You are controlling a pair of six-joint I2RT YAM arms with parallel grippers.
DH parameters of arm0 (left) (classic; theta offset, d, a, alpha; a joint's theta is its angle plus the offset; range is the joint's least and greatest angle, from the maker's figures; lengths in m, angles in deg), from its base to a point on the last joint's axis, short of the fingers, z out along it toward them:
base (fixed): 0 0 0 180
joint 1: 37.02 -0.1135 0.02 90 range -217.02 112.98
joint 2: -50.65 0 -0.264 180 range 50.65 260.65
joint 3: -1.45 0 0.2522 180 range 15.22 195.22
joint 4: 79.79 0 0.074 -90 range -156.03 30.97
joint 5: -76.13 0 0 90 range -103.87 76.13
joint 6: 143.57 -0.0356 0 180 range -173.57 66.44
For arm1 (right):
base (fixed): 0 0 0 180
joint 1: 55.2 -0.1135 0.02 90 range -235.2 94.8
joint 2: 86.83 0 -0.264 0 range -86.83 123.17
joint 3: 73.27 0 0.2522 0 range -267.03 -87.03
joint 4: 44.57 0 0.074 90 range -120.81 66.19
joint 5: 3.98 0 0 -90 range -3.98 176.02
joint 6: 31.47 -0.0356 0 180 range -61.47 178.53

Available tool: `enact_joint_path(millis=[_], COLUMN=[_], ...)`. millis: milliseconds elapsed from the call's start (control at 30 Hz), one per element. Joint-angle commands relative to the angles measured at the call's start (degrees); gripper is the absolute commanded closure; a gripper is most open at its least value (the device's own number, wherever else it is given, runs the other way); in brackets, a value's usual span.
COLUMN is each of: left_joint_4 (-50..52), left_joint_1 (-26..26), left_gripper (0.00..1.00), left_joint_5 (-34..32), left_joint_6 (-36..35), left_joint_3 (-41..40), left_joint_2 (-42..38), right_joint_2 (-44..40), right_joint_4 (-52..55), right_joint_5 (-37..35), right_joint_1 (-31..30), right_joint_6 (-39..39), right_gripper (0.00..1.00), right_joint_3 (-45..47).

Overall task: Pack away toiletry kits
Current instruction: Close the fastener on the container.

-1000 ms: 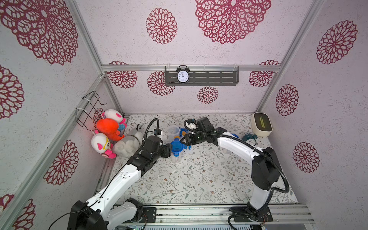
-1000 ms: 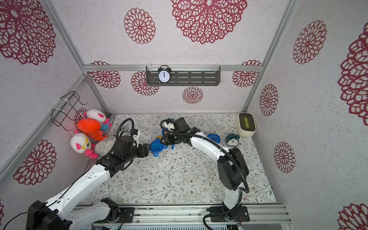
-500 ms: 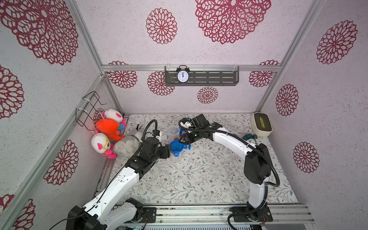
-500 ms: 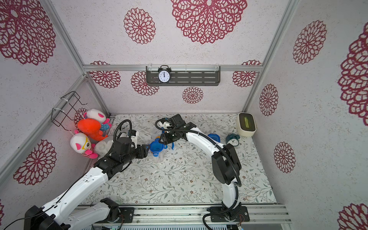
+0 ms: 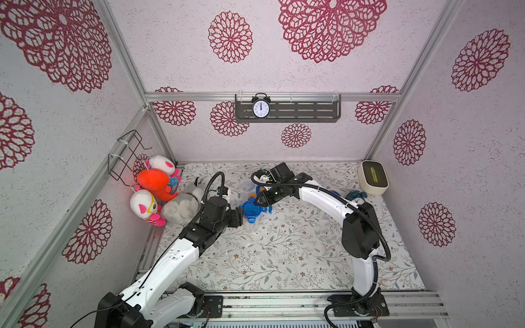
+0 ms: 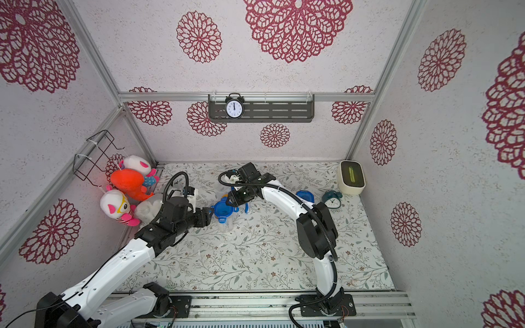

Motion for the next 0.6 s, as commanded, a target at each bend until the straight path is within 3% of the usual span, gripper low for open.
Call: enact_joint_path(millis=[0,567], left_joint_4=[-0.9,-1.3], left_joint_1=[-0.4,-0.5], left_gripper=[0.34,0.33], left_joint_5=[0.1,0.5], left_joint_6=[0.3,0.6], left_joint_3=[-0.6,-0.6], left_joint_2=[-0.2,0.5], right_joint_2=[0.0,2.5], right_joint_4=[1.2,3.9], right_joint_5=[0.2,-0.1], right_joint_1=[-0.8,-1.3], right_joint_6=[2.2,5.5], right_gripper=[0.63,0.66], right_joint_3=[-2.6,-6.6])
